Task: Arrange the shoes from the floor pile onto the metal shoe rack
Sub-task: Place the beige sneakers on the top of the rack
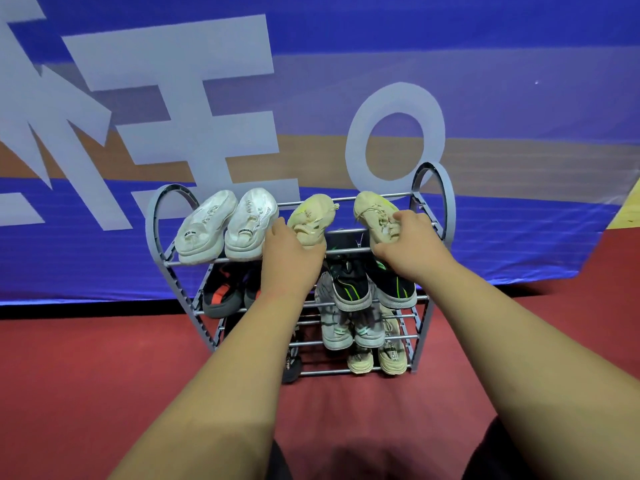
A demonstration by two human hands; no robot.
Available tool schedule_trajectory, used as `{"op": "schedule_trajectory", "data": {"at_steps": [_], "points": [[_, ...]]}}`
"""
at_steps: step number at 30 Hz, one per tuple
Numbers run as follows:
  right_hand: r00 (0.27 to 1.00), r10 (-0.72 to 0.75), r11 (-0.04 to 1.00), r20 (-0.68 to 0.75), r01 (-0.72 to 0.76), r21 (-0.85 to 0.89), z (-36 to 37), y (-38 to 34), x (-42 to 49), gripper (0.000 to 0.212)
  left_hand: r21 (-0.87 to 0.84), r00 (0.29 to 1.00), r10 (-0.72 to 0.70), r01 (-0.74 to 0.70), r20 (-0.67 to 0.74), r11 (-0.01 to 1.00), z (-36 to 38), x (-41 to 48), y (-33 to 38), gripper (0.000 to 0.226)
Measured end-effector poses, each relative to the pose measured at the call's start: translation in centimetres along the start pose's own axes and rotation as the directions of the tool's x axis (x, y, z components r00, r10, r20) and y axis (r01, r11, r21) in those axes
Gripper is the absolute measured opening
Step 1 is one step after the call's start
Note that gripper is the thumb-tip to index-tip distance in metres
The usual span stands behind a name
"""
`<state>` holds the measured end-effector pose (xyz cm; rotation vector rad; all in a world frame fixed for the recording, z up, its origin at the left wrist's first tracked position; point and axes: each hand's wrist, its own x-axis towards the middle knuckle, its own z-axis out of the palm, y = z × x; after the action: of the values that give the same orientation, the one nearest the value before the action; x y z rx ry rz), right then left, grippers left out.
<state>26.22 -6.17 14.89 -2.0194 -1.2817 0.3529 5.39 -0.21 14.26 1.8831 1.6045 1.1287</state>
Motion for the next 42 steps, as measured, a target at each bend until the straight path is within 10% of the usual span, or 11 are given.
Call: {"op": "schedule_trajectory", "data": {"at_steps": [23,42], "points": [[0.966,-0.148,0.987,-0.210,0.158,0.029,0.5,-1.0,0.7,0.020,0.005,0.993,0.112,-0.112,0.041,0.994,2.5,1.3,-1.6,0.062],[0.990,-0.124,0.989,-0.071,0.130,0.071,1.9,1.0,2.3,0.040,-0.070,0.981,0.173,-0.167,0.092,0.984,3.9,1.1,-0.1,0.053]]}}
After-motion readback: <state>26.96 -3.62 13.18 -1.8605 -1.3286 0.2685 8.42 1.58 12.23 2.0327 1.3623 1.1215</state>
